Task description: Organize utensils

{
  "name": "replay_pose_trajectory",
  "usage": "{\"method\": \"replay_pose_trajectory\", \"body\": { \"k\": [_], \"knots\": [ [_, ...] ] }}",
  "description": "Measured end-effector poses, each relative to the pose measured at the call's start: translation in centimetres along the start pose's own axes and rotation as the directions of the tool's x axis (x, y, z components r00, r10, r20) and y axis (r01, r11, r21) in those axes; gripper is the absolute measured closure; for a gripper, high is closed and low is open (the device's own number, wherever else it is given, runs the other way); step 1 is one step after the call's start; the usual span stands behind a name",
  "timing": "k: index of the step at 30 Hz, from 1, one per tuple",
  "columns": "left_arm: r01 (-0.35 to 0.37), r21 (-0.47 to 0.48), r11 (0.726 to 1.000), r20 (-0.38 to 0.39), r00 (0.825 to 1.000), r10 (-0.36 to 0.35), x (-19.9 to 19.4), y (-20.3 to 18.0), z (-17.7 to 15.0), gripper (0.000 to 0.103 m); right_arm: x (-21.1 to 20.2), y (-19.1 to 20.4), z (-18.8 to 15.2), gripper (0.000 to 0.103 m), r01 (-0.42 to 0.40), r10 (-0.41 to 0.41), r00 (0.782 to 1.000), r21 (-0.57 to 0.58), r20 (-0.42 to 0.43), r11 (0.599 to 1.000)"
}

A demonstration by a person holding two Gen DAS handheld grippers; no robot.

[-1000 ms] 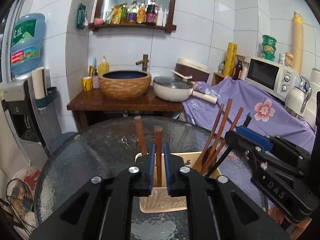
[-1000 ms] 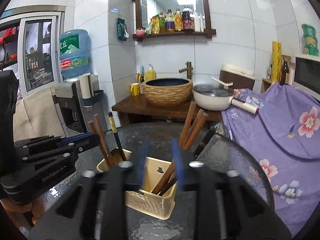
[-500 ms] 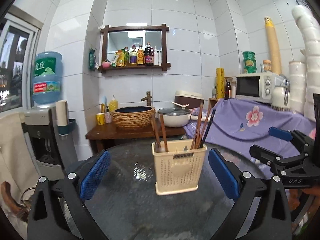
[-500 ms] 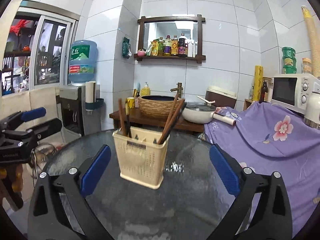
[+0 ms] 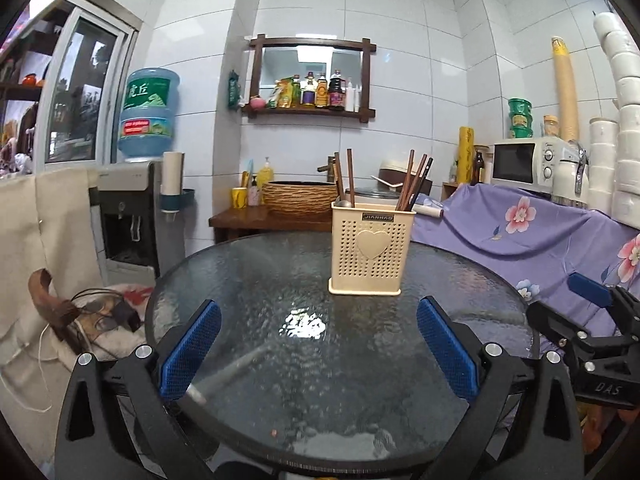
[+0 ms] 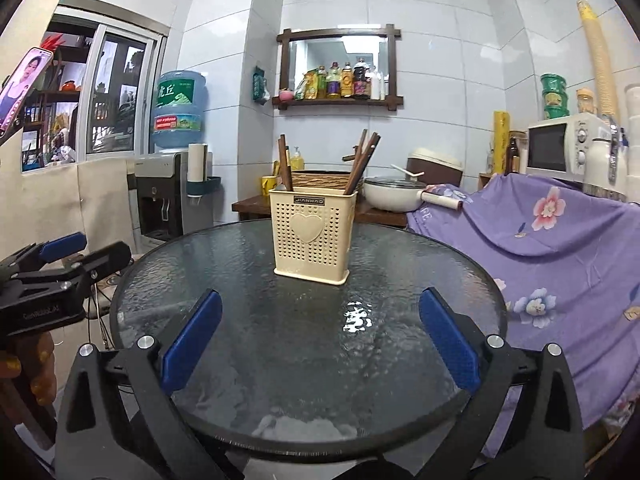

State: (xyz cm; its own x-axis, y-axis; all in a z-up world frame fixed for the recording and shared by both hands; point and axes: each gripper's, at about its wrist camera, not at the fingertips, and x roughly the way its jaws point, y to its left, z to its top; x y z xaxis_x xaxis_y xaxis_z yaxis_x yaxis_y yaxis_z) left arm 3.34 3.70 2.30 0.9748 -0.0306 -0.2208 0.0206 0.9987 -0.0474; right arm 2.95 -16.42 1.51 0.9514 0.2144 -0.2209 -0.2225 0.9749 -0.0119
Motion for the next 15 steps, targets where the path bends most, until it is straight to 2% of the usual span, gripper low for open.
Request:
{"method": "replay_pose_trajectory", "body": {
  "k": [6,11,15],
  "knots": [
    [0.05,0.026,0.998,-0.017,0.999,-0.05,-1.6,-0.9,-1.4,0.007,-3.1,-0.2,-1.2,0.006,0.02,-0.02,1.0,0.033,0.016,0.999],
    [0.05,0.022,0.999,-0.049,0.998,-0.049,-1.8,-0.7,-2.1,0.007,-3.4,-0.7,-1.7,0.006,0.029,-0.029,1.0,0.041,-0.001,0.999],
    [0.039,0.023,0.999,-0.04,0.998,-0.038,-2.1,-0.6,-2.0,0.007,-3.2,-1.2,-1.7,0.006,0.033,-0.033,0.999,0.058,-0.006,0.998]
  ]
}}
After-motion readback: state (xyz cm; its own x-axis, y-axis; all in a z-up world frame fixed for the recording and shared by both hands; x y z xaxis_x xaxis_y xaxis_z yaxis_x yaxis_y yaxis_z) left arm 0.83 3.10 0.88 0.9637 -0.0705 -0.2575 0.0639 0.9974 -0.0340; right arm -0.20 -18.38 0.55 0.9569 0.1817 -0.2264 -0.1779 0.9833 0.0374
